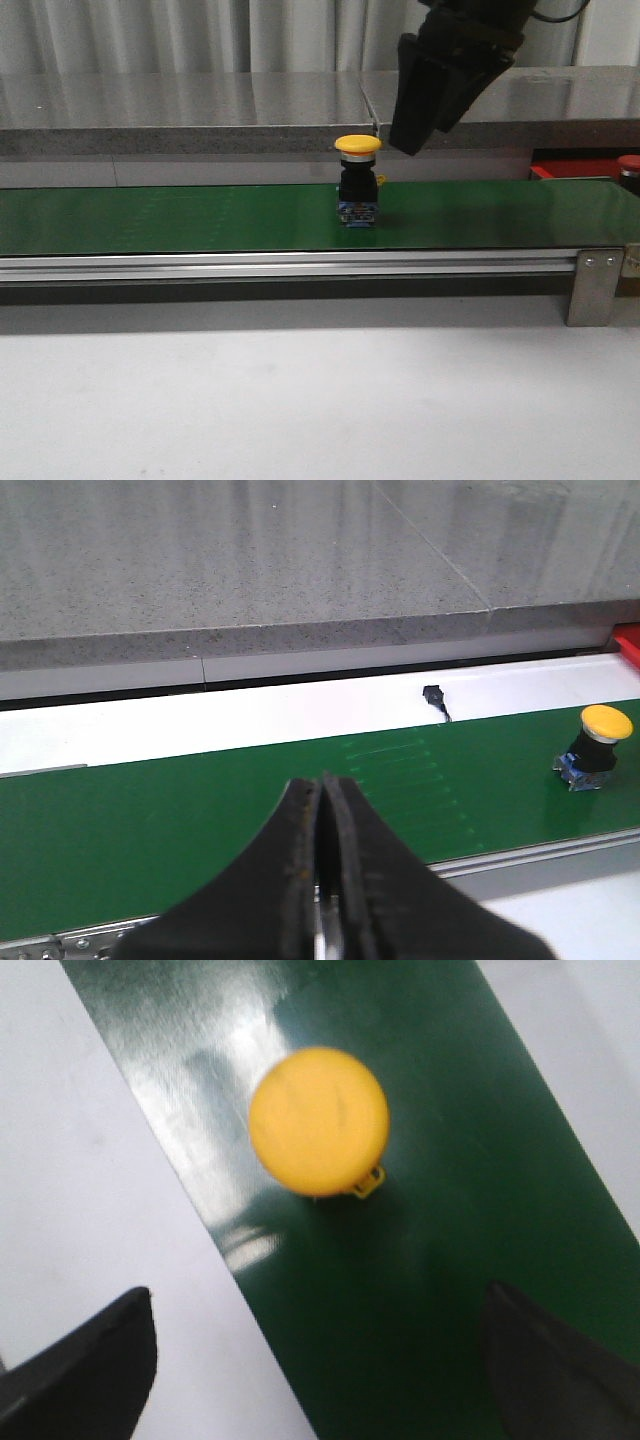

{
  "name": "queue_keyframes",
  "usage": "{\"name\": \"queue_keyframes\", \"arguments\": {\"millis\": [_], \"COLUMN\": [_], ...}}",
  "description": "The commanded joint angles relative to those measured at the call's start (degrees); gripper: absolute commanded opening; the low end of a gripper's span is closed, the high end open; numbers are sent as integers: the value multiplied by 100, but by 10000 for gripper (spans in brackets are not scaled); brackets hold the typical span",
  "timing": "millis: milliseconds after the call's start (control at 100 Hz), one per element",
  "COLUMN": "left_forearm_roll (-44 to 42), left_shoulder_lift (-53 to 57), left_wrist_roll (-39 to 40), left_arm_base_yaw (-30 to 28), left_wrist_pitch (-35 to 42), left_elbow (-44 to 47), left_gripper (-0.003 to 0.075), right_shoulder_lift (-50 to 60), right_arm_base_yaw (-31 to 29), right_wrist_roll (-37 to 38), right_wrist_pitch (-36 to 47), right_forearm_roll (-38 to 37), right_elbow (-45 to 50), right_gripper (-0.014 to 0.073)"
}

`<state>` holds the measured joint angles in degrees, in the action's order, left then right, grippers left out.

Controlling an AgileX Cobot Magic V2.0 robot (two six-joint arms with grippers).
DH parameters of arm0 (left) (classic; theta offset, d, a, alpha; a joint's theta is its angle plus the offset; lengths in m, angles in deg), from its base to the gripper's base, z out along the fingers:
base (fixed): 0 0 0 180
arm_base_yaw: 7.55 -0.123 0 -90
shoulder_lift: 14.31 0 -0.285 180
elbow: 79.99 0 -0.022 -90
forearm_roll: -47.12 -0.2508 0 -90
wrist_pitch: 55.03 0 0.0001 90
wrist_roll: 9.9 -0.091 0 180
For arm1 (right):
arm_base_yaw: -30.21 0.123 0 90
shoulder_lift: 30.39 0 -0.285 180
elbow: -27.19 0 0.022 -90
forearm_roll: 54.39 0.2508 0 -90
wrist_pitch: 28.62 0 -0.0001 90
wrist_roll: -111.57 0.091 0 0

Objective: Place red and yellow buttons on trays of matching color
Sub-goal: 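Lower the right gripper onto the yellow button on the belt, grasp, then carry the yellow button into the yellow tray and open the right gripper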

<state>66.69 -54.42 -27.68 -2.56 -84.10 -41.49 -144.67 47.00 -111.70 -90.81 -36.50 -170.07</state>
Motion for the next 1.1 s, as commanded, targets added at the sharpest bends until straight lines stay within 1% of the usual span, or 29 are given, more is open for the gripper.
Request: {"name": "queue_keyframes", "arguments": {"millis": [0,190,260,290,330,360,410,460,500,620,710,820,950,1090], "left_forearm_roll": [135,135,135,135,135,135,135,135,135,135,135,135,135,135], "left_shoulder_lift": [-38,-38,-38,-38,-38,-38,-38,-38,-38,-38,-38,-38,-38,-38], "left_wrist_roll": [-5,-5,-5,-5,-5,-5,-5,-5,-5,-5,-5,-5,-5,-5], "left_arm_base_yaw": [47,47,47,47,47,47,47,47,47,47,47,47,47,47], "left_wrist_pitch": [421,421,421,421,421,421,421,421,421,421,421,421,421,421], "left_elbow": [-151,-151,-151,-151,-151,-151,-151,-151,-151,-151,-151,-151,-151,-151], "left_gripper": [-19,-19,-19,-19,-19,-19,-19,-19,-19,-19,-19,-19,-19,-19], "right_shoulder_lift": [163,61,61,61,61,61,61,61,61,85,156,309,578,971], "right_arm_base_yaw": [66,87,87,87,87,87,87,87,81,76,62,-1,-195,-438], "right_wrist_roll": [-133,-135,-135,-135,-135,-135,-129,-129,-107,35,287,737,1454,1838], "right_wrist_pitch": [349,716,784,798,802,802,767,755,764,785,785,847,1174,1474], "right_forearm_roll": [86,134,134,134,134,134,134,134,142,159,164,176,176,171], "right_elbow": [-184,-184,-184,-184,-184,-176,-176,-176,-176,-176,-156,-126,116,587], "right_gripper": [645,644,618,590,529,476,350,251,208,206,206,204,204,204]}}
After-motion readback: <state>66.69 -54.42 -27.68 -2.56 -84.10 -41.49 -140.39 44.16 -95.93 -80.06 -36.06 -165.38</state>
